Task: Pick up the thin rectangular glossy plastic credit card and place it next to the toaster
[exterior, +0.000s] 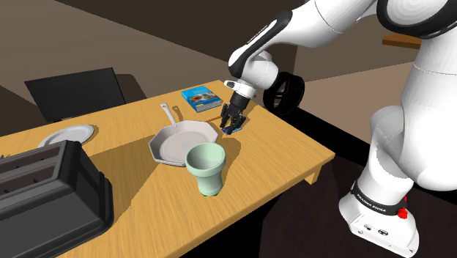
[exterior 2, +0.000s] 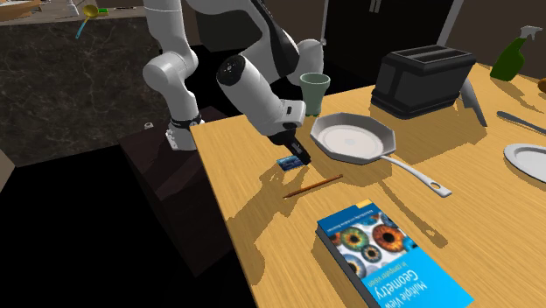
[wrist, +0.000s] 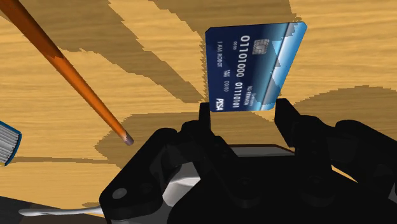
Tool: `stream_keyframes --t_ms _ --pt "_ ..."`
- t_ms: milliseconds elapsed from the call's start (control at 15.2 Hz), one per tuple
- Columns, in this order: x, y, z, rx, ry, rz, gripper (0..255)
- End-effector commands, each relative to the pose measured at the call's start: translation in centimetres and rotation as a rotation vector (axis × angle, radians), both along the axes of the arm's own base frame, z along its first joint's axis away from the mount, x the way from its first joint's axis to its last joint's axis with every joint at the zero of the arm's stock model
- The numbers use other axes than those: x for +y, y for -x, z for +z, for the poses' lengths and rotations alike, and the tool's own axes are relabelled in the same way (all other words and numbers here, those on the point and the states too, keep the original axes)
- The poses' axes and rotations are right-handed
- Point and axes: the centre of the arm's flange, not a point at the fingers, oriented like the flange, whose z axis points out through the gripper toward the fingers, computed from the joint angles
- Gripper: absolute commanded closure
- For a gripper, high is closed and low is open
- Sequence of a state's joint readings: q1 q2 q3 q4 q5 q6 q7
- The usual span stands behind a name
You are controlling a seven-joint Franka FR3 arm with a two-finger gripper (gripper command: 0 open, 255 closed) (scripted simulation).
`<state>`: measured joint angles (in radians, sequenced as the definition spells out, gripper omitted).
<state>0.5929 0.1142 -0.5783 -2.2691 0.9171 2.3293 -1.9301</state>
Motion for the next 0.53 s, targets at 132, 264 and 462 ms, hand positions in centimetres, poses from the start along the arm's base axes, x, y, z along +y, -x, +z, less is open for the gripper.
stream_keyframes --t_ms 132,264,462 --pt "0.0 0.0 0.0 0.000 0.000 0.000 255" --pt "0.0 0.0 1.0 0.000 0.000 0.000 255" --pt "0.0 0.0 2.6 0.000 0.000 0.000 255"
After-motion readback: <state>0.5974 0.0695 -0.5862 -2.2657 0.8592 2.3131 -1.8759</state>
